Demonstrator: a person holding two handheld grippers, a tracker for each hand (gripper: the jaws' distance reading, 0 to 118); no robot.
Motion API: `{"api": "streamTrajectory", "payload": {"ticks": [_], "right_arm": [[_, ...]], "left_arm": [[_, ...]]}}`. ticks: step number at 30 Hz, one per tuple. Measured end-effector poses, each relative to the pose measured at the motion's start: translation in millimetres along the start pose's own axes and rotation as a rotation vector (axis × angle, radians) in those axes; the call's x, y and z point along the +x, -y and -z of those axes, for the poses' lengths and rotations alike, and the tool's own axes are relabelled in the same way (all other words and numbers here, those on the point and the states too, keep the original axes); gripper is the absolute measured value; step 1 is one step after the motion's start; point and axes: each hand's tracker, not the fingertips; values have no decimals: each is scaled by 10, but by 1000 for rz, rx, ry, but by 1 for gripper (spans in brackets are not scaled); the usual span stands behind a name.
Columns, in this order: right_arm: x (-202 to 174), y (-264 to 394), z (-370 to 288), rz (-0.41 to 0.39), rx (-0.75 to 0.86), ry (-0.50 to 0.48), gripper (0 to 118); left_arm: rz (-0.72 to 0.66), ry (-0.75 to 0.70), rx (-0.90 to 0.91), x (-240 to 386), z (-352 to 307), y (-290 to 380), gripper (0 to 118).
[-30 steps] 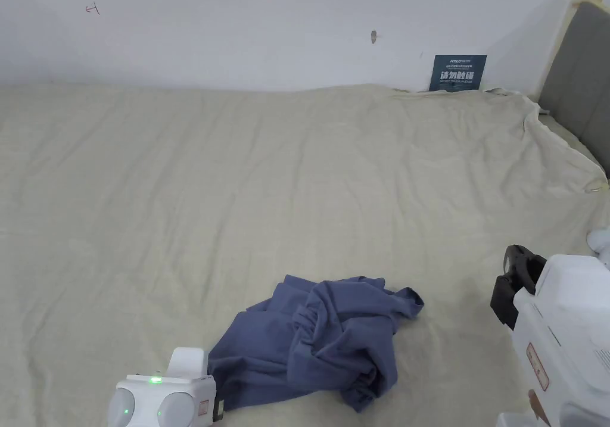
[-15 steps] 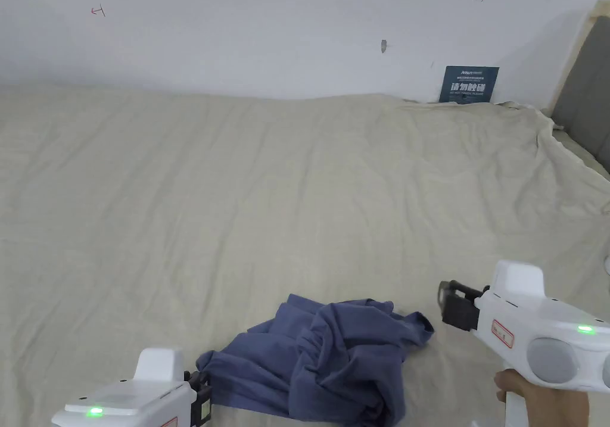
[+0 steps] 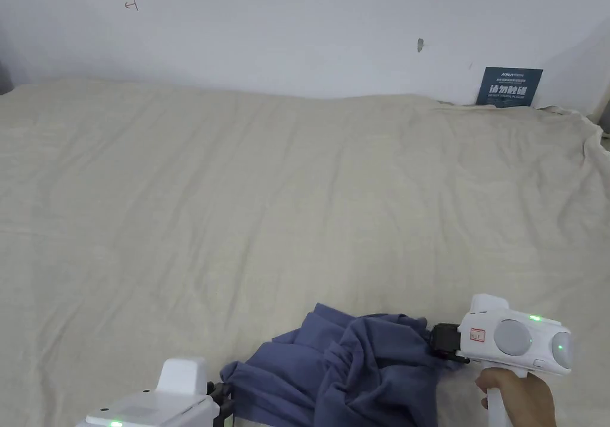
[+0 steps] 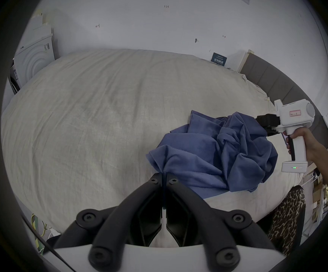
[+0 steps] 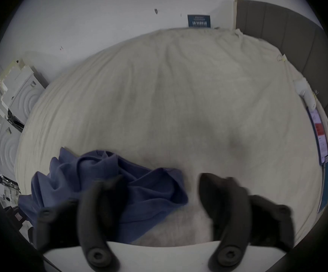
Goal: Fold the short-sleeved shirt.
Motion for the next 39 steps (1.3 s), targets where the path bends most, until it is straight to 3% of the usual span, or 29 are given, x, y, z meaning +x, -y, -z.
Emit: {"api": "streamTrajectory", "payload": {"ticks": [1,2,4,10,20,34,39], "right_arm": [[4,27,16,12,-7,-18,23],[2,50,16,33,-5,-41,14],[11,95,-41,39,8,-50,8],[-94,170,-573,-3,116,-63,6],[87,-115,-1739,-54,401,-95,6],[437,-939,-2704,-86,632,4,6],[399,-1305,-2920,-87,691,45,6]], "left_arm": [[0,1,-1,-19,12,6,0],[0,1,0,-26,14,10,0],[-2,1,0,-38,9,16,0],[-23,22,25,-16,-106,12,0],[-116,96,144,-109,-487,-411,0],[-86,-54,364,-664,-937,-1955,0],[-101,-81,411,-725,-1022,-2547,0]]}}
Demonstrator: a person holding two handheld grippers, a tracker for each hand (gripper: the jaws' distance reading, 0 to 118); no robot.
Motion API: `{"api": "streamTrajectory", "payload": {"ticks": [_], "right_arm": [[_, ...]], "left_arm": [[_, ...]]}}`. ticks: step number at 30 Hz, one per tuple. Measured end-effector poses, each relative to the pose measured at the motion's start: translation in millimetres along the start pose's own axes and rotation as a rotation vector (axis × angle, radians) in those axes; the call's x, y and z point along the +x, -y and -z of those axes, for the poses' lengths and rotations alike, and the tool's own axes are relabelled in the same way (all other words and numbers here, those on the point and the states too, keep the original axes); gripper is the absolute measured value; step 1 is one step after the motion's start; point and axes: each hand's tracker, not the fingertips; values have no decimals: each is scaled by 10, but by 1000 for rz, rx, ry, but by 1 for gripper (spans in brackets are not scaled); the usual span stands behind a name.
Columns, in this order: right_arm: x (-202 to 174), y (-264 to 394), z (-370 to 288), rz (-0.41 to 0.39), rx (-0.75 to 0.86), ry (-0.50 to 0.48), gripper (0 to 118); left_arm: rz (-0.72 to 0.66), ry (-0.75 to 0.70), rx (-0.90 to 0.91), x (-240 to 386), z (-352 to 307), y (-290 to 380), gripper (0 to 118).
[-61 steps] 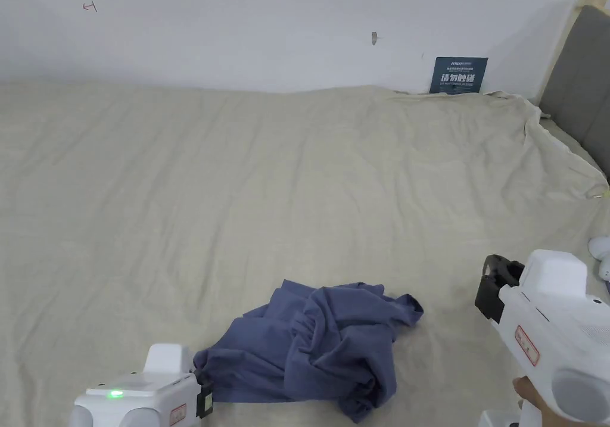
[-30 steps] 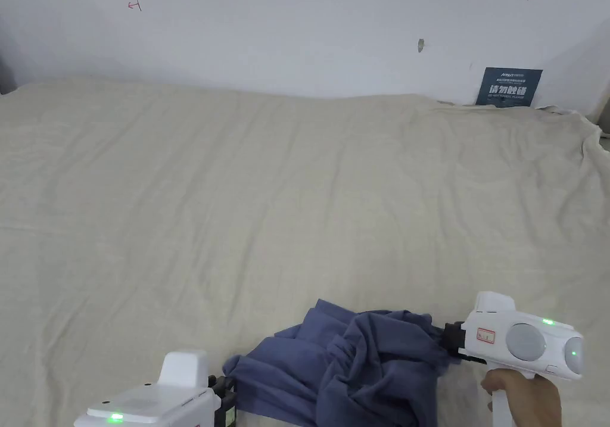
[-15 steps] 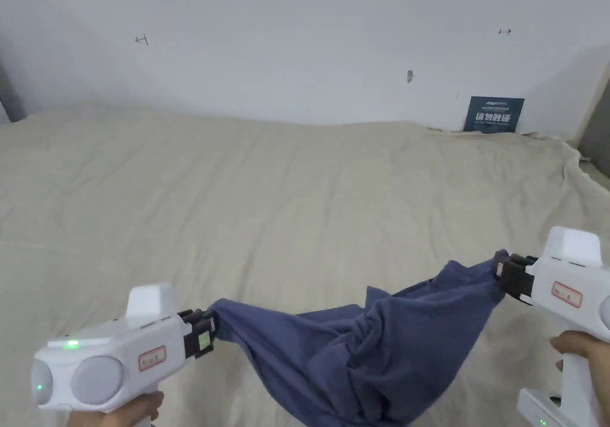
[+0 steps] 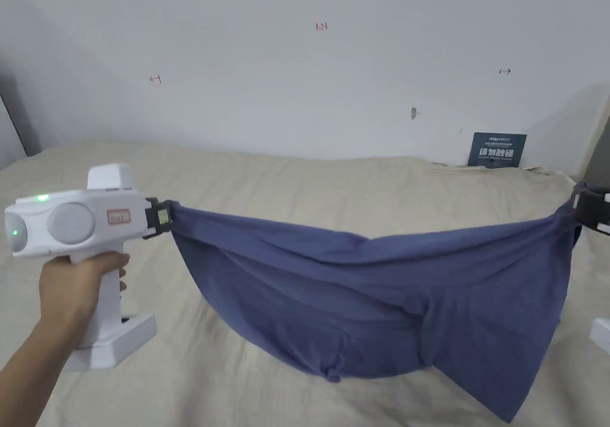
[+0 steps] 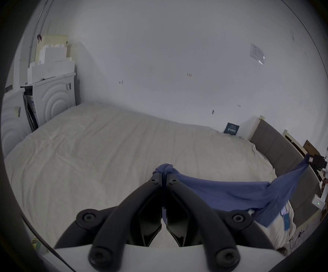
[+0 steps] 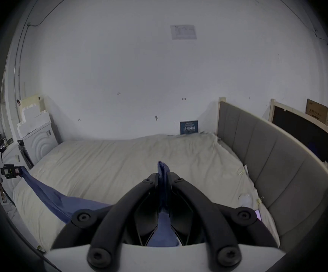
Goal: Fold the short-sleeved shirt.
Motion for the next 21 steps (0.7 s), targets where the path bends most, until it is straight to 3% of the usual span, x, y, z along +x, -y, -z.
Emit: {"api": "streamTrajectory", "payload": {"ticks": [21], "right_arm": [[-363,-1307,622,-57,194,57,6]], "left_arm": [[173,-134,192,305,561,-1847,0]]}}
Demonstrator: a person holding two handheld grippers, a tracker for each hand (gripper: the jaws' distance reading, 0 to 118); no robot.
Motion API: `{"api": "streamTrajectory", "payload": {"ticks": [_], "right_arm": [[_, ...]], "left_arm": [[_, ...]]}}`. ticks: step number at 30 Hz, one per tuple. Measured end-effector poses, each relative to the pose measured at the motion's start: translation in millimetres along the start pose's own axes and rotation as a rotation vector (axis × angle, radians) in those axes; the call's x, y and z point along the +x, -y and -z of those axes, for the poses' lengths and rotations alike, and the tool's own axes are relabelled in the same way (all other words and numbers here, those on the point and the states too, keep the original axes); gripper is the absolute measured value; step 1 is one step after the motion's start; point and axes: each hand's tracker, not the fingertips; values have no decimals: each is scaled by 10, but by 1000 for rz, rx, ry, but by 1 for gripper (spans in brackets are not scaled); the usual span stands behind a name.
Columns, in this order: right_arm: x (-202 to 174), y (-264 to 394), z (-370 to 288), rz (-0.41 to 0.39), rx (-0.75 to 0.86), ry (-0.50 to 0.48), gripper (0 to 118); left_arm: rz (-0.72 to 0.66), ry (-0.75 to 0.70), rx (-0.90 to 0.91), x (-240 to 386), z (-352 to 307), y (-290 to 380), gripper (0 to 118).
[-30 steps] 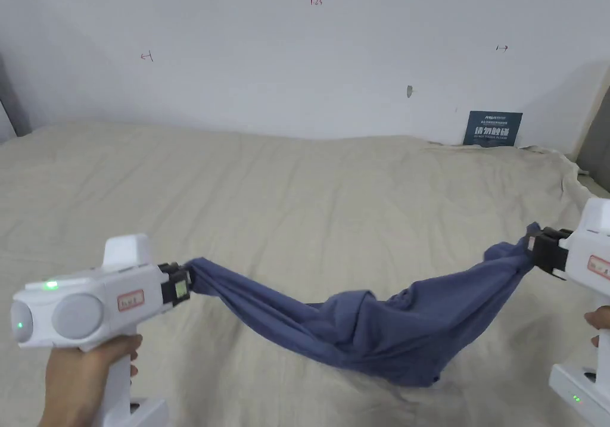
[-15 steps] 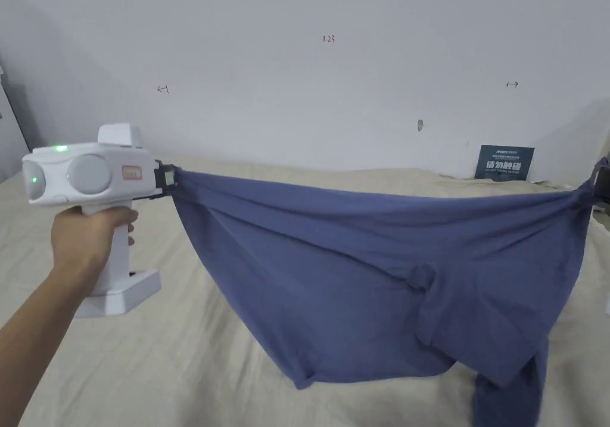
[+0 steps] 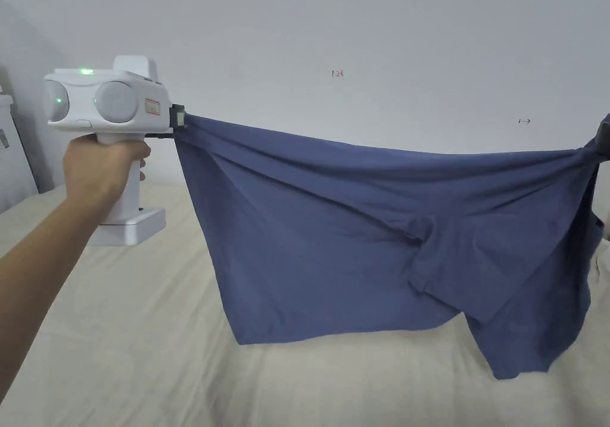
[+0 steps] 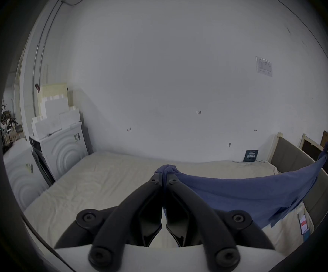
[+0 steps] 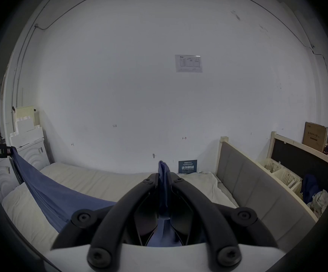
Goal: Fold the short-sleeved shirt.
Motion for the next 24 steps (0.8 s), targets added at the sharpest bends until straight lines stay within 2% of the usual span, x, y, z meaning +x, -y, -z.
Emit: {"api": "streamTrajectory", "payload": {"ticks": [7,14,20,24], "right_arm": [[-25,391,349,-9,-9,8,6],[43,1350,484,34,-150,-7,6],[48,2192,185,43,-264,-15,6],[61,2661,-159,72,-331,-29,6]], "left_arm": [[60,-32,-18,78,335,340,0],[58,-21,-156,100,614,1347,0],[5,-5,-275,37,496,2292,0],[-1,0,-361,-9,174,2890,0]]}}
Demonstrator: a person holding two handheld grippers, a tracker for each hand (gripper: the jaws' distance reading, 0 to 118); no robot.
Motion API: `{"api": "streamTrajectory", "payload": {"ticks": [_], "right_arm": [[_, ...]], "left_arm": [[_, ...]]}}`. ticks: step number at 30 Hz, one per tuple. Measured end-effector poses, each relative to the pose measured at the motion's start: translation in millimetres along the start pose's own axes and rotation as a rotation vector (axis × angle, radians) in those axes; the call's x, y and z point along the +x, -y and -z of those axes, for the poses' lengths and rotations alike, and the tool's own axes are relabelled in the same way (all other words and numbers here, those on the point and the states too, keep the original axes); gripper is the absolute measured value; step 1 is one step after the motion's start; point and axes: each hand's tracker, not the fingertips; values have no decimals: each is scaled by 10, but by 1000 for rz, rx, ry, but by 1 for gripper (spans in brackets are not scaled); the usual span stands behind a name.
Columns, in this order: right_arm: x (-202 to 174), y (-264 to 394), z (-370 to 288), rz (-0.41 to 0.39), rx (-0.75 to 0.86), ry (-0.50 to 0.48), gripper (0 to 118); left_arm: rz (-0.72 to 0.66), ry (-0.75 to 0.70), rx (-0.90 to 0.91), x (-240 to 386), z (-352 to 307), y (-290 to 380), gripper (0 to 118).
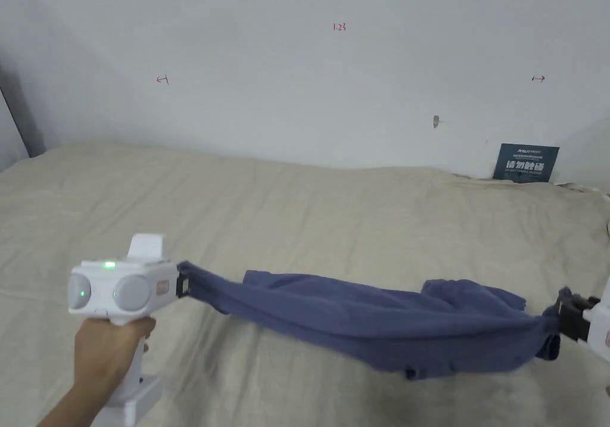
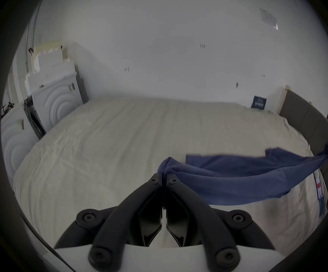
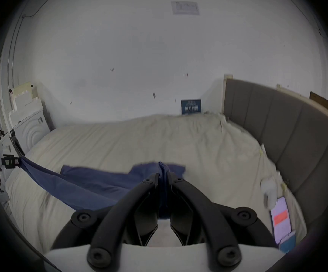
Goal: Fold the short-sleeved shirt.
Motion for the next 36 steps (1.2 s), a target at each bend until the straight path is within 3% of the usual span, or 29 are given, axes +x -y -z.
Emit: {"api": "streamTrajectory", "payload": {"ticks": [12,25,36], "right_arm": [[59,1203,-849,38,-102,-7,6],[147,1999,-1766,68,-170,6,6],[104,2438,-1509,57,-364,94,6]], "left_arm": [[-27,3,-170,-273,-684,1645,0],[0,-29,-222,-606,-1466,2365,0],[-8,-75,-346,-486,-1215,2623,0]]}}
